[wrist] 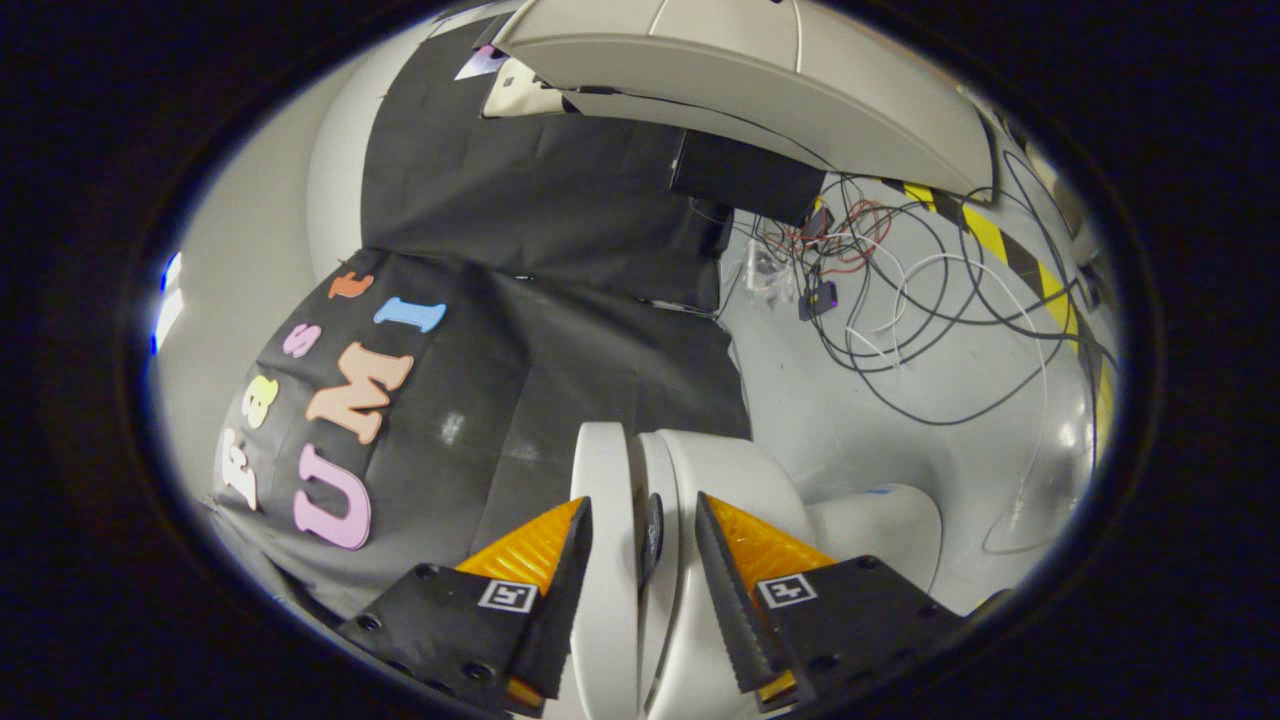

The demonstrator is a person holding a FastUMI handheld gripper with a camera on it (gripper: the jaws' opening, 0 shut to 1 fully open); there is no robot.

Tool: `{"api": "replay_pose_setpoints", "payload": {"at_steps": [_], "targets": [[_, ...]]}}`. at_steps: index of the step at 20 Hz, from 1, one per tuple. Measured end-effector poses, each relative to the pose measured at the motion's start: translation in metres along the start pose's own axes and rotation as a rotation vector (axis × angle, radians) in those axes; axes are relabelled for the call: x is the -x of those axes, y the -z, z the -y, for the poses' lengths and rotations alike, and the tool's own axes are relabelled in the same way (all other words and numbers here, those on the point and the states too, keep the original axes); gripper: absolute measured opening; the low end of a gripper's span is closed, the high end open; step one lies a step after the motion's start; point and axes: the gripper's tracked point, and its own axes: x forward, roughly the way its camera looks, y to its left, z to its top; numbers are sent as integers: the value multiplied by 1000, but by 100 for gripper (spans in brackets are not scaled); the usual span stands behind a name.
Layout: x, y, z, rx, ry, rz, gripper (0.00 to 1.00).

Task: Open the toilet lid.

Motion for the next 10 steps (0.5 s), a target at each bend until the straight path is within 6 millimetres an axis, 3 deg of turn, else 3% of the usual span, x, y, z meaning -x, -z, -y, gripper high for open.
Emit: {"api": "replay_pose_setpoints", "payload": {"at_steps": [4, 5, 6, 7, 10], "targets": [[-8, 8, -4, -20, -12, -18, 43], [7, 12, -4, -26, -5, -30, 38], [9, -1, 0, -22, -3, -41, 33], [-11, 16, -3, -23, -5, -54, 32], [-10, 18, -4, -12, -3, -66, 31]]}}
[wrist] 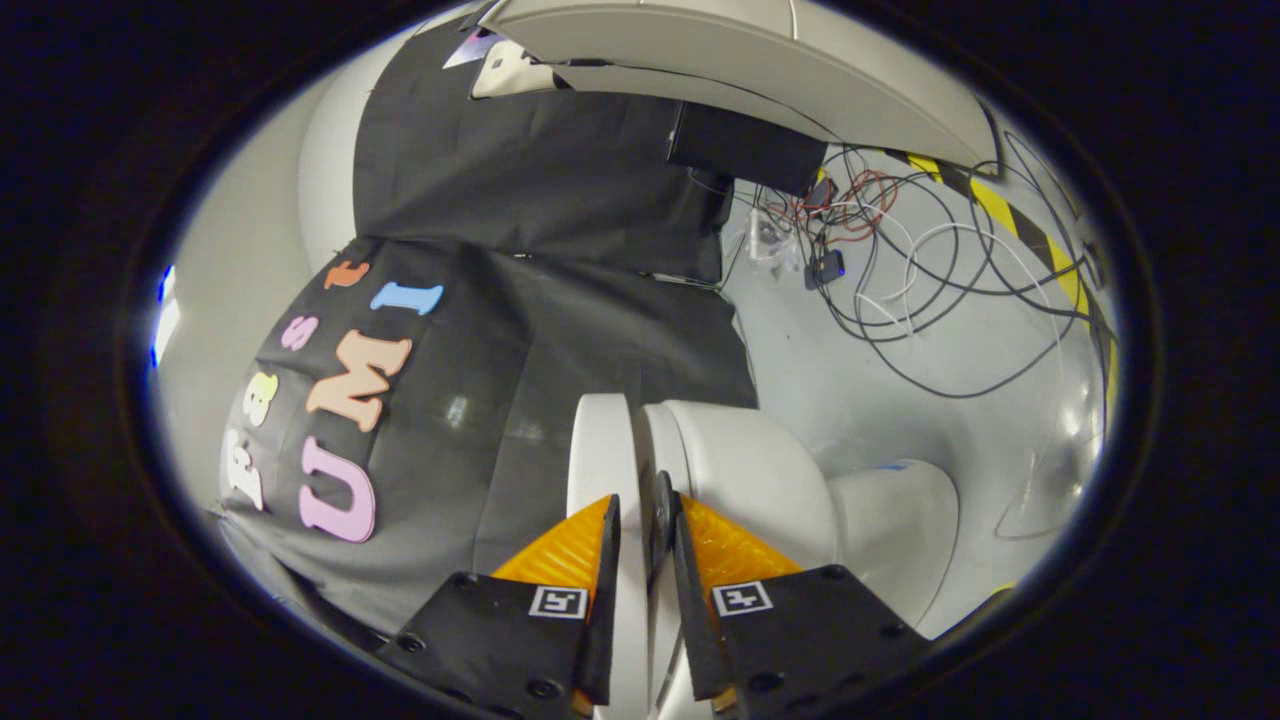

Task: Open the toilet lid.

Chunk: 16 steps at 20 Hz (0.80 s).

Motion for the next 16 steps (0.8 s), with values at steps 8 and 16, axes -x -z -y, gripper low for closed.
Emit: {"api": "replay_pose_setpoints", "payload": {"at_steps": [8, 16], "targets": [[-1, 0, 7, 17, 44, -15, 1], [9, -2, -24, 208, 22, -29, 1]]}}
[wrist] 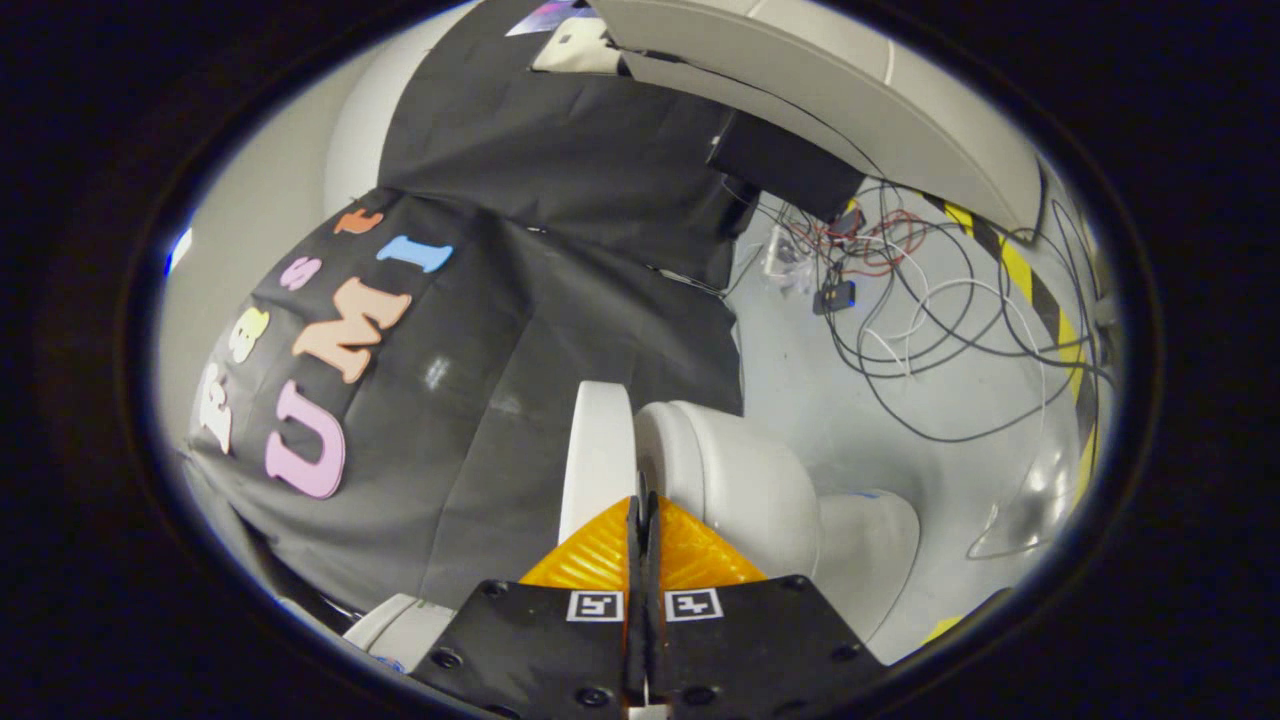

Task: Open the toilet lid.

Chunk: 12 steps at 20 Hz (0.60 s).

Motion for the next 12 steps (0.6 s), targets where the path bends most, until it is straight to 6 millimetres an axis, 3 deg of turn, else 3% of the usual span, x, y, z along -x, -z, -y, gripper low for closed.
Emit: {"api": "replay_pose_setpoints", "payload": {"at_steps": [5, 12], "targets": [[11, -10, -53, 83, -70, 40, 1], [33, -3, -127, 263, -131, 51, 1]]}}
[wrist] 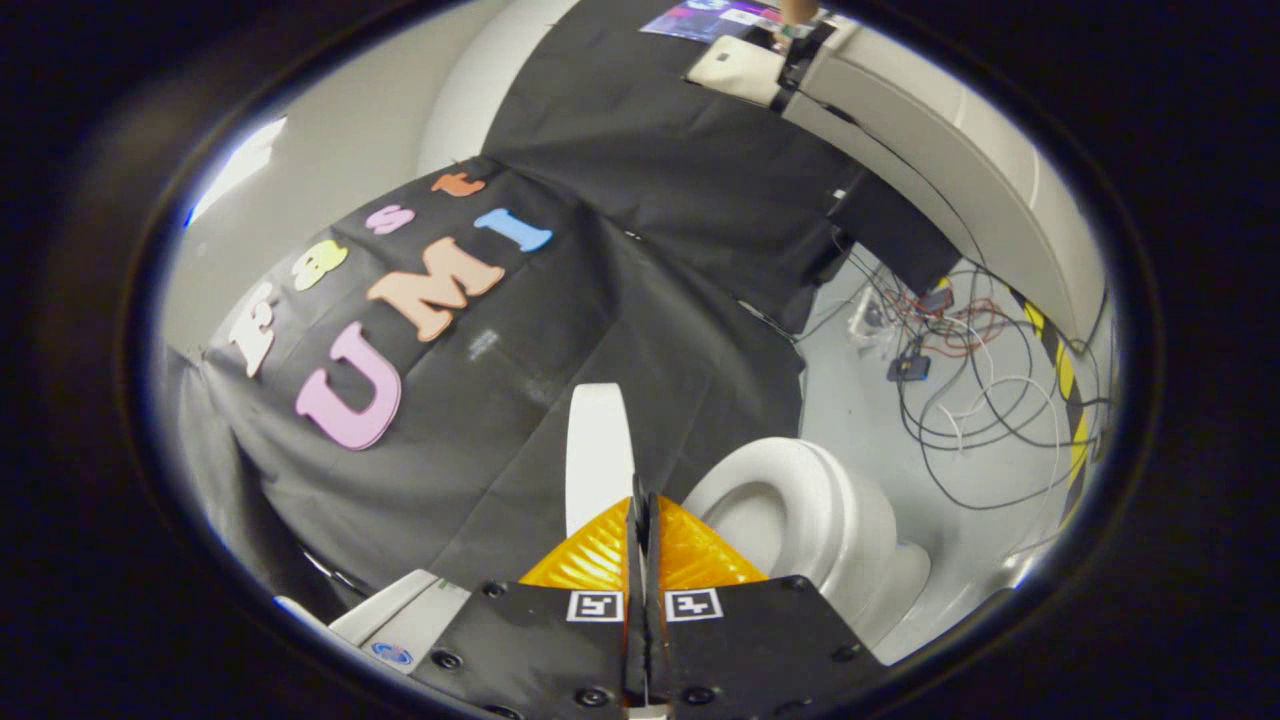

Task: Open the toilet lid.

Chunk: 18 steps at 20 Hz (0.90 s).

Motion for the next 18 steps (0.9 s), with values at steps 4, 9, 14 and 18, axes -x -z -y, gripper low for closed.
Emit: {"api": "replay_pose_setpoints", "payload": {"at_steps": [4, 9, 14, 18], "targets": [[9, -2, -29, 105, -11, -4, 1], [17, 2, -63, 319, -50, -55, 1], [30, 10, -106, 430, -111, -71, 1], [38, 23, -144, 513, -191, -83, 1]]}}
